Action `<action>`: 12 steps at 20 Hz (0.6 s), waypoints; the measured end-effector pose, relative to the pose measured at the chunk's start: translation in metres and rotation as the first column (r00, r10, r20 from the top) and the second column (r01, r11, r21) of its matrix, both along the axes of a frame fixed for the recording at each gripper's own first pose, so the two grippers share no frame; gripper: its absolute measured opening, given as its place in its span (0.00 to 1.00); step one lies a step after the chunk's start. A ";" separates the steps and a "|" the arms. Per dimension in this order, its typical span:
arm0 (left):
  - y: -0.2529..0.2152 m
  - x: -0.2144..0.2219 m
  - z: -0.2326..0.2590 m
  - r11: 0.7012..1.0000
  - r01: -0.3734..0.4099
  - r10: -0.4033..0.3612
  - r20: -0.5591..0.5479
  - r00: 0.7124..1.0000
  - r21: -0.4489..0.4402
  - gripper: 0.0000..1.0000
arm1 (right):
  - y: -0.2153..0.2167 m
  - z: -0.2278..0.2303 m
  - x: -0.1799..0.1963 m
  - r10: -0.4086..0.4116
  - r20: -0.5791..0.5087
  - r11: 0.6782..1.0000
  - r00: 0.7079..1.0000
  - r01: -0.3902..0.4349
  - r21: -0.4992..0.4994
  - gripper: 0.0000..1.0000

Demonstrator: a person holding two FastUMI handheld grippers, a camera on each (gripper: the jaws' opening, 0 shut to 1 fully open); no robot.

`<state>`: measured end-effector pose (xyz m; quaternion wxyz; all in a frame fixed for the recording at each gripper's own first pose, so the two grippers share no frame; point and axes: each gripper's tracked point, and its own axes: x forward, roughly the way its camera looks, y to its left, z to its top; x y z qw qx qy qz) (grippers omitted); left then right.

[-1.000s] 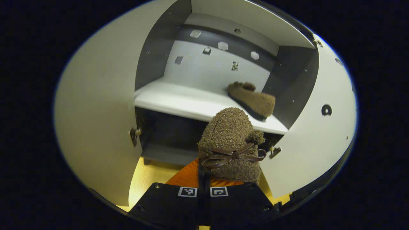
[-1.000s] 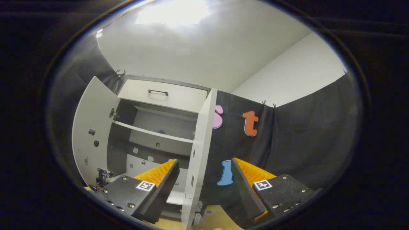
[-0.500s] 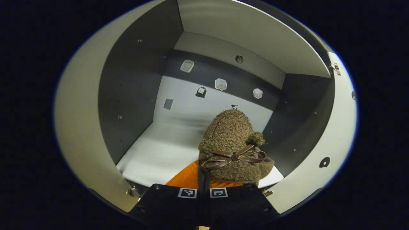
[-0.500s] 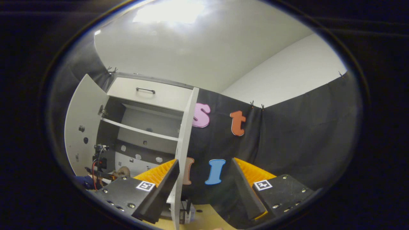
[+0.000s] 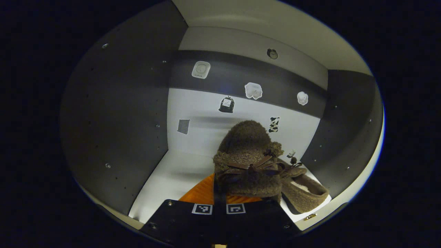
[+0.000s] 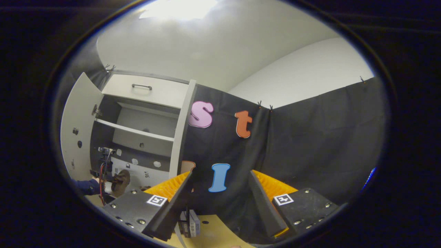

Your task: Grab one shoe with the right hand and put it into the shoe cabinet, grab the other shoe with the left hand and put it into the shoe cabinet; then close the right door with the right hand and the left door with the left hand.

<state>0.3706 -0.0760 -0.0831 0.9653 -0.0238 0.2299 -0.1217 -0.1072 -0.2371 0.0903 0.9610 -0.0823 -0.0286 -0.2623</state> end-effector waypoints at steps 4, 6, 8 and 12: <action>-0.003 0.009 -0.014 0.997 0.000 0.001 -0.010 1.000 0.077 0.00 | -0.006 -0.006 0.004 -0.010 -0.015 1.000 1.000 0.010 0.004 0.97; -0.002 0.014 -0.022 0.992 0.003 0.000 -0.021 1.000 0.127 0.00 | -0.007 -0.007 0.004 -0.010 -0.016 1.000 1.000 0.010 0.001 0.97; -0.003 0.017 -0.031 0.988 0.004 0.002 -0.037 0.999 0.151 0.00 | -0.008 -0.009 0.004 -0.017 -0.020 1.000 1.000 0.016 -0.003 0.97; -0.004 0.021 -0.046 0.984 0.006 0.006 -0.068 0.998 0.177 0.01 | -0.012 -0.013 0.004 -0.024 -0.028 1.000 0.999 0.024 0.003 0.97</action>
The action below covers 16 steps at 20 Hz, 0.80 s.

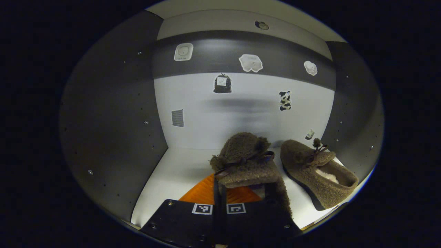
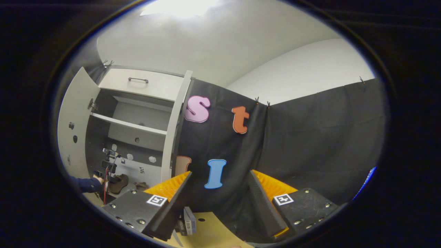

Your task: Grab one shoe with the right hand and put it into the shoe cabinet, grab the other shoe with the left hand and put it into the shoe cabinet; then close the right door with the right hand and the left door with the left hand.

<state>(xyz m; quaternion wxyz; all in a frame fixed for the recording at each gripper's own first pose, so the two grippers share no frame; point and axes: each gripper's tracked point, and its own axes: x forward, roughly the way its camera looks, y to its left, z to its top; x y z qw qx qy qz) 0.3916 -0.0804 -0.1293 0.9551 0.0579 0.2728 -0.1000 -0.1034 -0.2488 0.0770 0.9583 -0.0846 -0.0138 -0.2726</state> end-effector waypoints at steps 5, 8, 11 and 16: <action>-0.006 0.001 -0.008 0.999 0.014 -0.013 -0.015 1.000 0.043 0.02 | -0.006 -0.004 -0.011 -0.014 0.001 1.000 1.000 0.014 0.022 0.97; -0.002 0.002 -0.009 0.997 0.005 -0.003 -0.018 1.000 0.079 0.11 | -0.010 -0.006 -0.022 -0.030 0.002 0.999 1.000 0.030 0.029 0.97; 0.015 0.000 -0.007 0.994 -0.037 0.039 -0.014 0.999 0.103 0.36 | -0.014 -0.007 -0.033 -0.046 0.003 0.998 0.999 0.045 0.031 0.97; 0.025 -0.027 0.011 0.999 -0.035 0.036 -0.034 0.999 0.022 0.58 | -0.013 -0.018 -0.031 -0.021 -0.010 0.998 1.000 0.021 0.060 0.96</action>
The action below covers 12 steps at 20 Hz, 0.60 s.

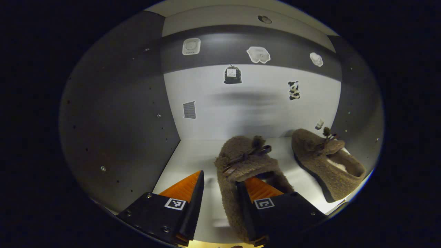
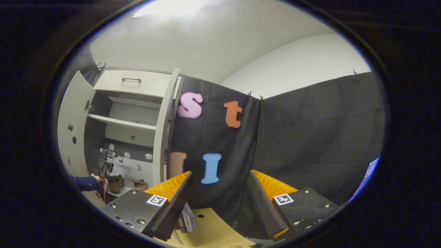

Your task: Grab one shoe with the right hand and put it into the shoe cabinet, grab the other shoe with the left hand and put it into the shoe cabinet; then close the right door with the right hand and the left door with the left hand.

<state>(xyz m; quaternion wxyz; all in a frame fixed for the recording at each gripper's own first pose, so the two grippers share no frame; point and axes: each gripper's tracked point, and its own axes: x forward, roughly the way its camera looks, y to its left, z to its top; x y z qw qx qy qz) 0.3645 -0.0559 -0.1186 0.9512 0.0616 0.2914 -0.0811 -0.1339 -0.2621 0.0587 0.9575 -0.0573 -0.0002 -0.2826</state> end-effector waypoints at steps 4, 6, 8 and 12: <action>0.001 -0.033 0.021 0.998 0.053 -0.053 -0.005 0.999 -0.027 0.67 | 0.008 -0.012 0.013 0.059 0.004 0.997 0.998 -0.059 0.052 0.97; -0.002 -0.056 0.037 0.996 0.082 -0.082 0.018 0.996 -0.045 0.67 | 0.010 -0.020 0.020 0.083 -0.004 0.994 0.997 -0.083 0.071 0.97; -0.005 -0.081 0.058 0.991 0.118 -0.114 0.060 0.992 -0.064 0.67 | 0.011 -0.028 0.027 0.108 -0.019 0.991 0.994 -0.106 0.087 0.97; -0.010 -0.133 0.112 0.978 0.180 -0.160 0.169 0.973 -0.109 0.67 | 0.014 -0.038 0.043 0.148 -0.029 0.982 0.989 -0.143 0.120 0.97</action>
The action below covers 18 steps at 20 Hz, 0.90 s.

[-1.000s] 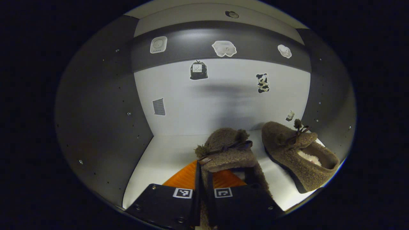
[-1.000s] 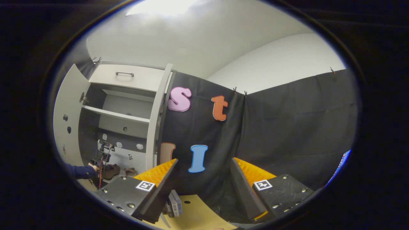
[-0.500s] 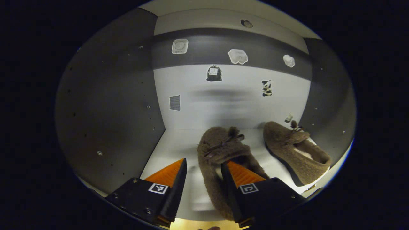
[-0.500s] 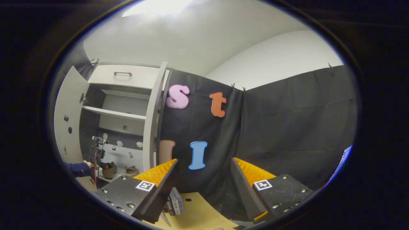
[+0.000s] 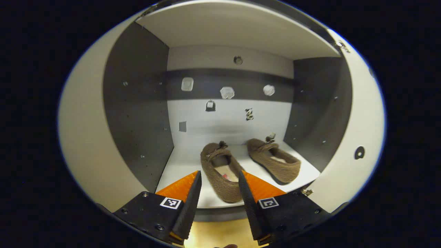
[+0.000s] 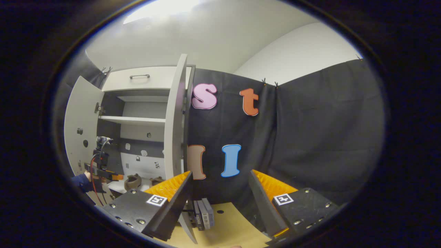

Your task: Grab one shoe with the right hand and put it into the shoe cabinet, grab the other shoe with the left hand and put it into the shoe cabinet; then close the right door with the right hand and the left door with the left hand.

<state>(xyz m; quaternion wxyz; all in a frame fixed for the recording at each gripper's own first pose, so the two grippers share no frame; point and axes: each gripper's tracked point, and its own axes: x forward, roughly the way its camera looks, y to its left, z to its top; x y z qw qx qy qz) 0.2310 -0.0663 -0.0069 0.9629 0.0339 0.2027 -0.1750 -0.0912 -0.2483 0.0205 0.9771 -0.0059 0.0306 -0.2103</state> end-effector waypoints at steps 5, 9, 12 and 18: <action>0.004 -0.063 0.079 0.998 0.060 -0.055 0.166 0.985 -0.026 0.66 | -0.002 -0.009 0.014 0.012 -0.013 1.000 1.000 -0.012 -0.015 0.98; 0.017 -0.111 0.136 0.996 0.062 -0.042 0.271 0.962 -0.064 0.66 | -0.001 -0.016 0.024 0.019 -0.007 1.000 1.000 -0.019 0.005 0.98; 0.032 -0.142 0.167 0.996 0.053 -0.026 0.321 0.947 -0.076 0.64 | 0.005 -0.021 0.033 0.043 -0.007 0.999 0.999 -0.043 0.030 0.98; 0.083 -0.187 0.210 0.998 -0.054 0.062 0.434 0.899 -0.030 0.63 | 0.015 -0.025 0.048 0.074 -0.008 0.997 0.997 -0.073 0.039 0.98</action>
